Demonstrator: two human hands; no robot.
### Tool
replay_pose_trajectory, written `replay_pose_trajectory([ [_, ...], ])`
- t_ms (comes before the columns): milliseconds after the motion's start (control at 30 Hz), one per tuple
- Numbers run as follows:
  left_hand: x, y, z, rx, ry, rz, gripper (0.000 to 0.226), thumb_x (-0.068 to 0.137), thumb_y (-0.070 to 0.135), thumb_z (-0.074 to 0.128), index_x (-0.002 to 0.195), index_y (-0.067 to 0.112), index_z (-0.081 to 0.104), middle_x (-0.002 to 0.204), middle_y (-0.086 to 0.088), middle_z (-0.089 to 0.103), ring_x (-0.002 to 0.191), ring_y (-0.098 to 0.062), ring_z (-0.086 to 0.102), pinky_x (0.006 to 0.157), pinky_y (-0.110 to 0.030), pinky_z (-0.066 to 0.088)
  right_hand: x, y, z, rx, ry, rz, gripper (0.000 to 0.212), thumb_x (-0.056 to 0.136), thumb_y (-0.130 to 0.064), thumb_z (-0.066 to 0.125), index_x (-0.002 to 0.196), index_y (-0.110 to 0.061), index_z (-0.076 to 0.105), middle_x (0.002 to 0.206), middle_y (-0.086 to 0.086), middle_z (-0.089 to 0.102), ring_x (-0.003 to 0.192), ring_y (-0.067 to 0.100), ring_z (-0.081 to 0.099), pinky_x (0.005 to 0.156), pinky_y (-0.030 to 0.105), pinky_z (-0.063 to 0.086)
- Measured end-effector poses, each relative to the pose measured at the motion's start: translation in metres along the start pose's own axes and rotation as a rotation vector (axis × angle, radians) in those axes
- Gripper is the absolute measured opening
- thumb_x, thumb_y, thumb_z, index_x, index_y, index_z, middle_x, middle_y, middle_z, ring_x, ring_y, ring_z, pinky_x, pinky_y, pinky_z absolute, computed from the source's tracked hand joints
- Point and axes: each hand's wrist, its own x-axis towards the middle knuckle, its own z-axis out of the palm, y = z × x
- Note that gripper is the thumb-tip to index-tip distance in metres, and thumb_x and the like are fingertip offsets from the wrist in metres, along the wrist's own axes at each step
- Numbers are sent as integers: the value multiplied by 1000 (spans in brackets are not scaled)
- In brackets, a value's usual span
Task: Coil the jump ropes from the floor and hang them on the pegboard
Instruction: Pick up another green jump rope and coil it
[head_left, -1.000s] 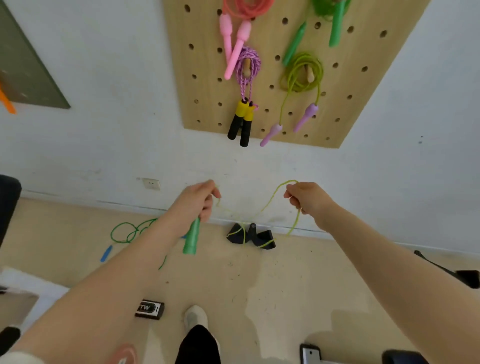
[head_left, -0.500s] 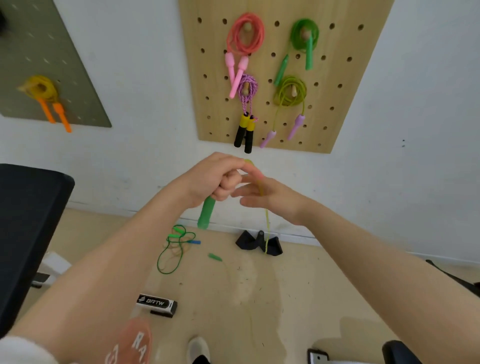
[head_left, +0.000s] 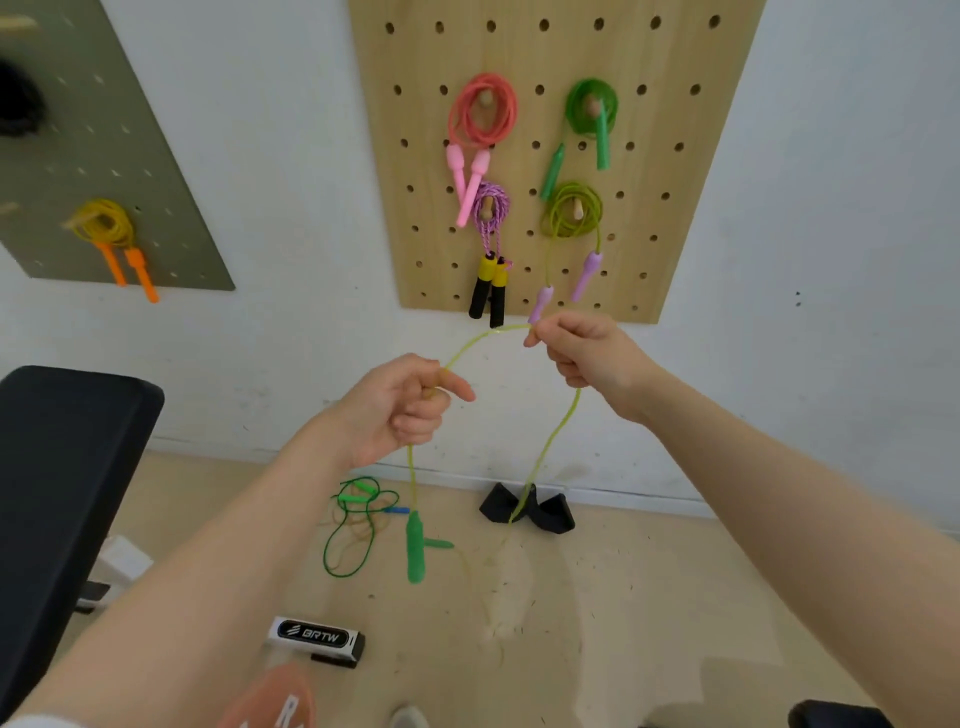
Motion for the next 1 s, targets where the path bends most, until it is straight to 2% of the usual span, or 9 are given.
replay_pose_trajectory([
  [200,-3,2,29,-267,-325,376,34,78,28,69,112,29,67,50,9,39,38,-4,27,41,-15,26,5,28,7,-329,269,-42,25,93,-30,54,76,-11,59,61,-3,42,57,11,38,50,20,29],
  [300,1,11,36,-333,-39,519,34,89,19,49,121,27,58,64,5,59,46,-6,50,46,-17,41,-7,51,6,-504,-30,130,25,96,-20,46,75,-17,60,65,-1,48,65,17,45,55,23,34],
  [400,13,9,39,-212,208,451,35,100,11,35,133,17,41,92,-1,67,80,-15,67,71,-24,55,-22,52,16,-809,-391,170,25,95,-14,42,94,-15,67,69,-7,52,72,16,48,58,16,36],
  [533,28,-9,31,148,300,235,51,100,6,36,146,22,22,136,-2,48,127,-17,46,108,-31,36,-29,35,24,-897,-460,3,27,97,-26,45,106,-12,67,107,-3,66,90,10,49,78,19,36],
  [600,32,-15,28,277,284,186,51,100,3,33,146,24,23,141,0,43,133,-14,39,112,-31,29,-31,24,18,-905,-477,-56,27,96,-27,48,110,-14,67,98,-9,65,83,6,48,71,12,33],
  [700,32,-20,39,299,161,91,44,99,4,35,139,22,35,129,-3,56,108,-18,62,96,-28,47,-33,9,12,-865,-450,-202,21,93,-24,54,101,-12,70,65,-9,55,59,4,44,59,9,32],
  [800,27,-20,66,267,66,15,26,102,15,32,115,22,52,89,-11,66,38,-14,50,40,-19,38,-29,-2,5,-750,-330,-272,9,86,-20,64,82,-13,68,58,0,57,52,3,46,54,14,33],
  [867,28,-18,75,174,51,4,32,102,33,26,102,19,54,61,-8,50,27,-7,21,34,-15,14,-25,-5,-3,-707,-180,-282,15,80,-24,71,76,-15,60,54,-9,49,50,-2,46,52,14,32],
  [1000,30,-14,73,65,-58,-197,68,90,65,11,73,14,53,48,4,23,30,-4,11,37,-16,5,-23,5,-21,-504,-20,-202,21,77,-23,75,86,-17,57,60,-8,44,51,4,40,52,14,32],
])
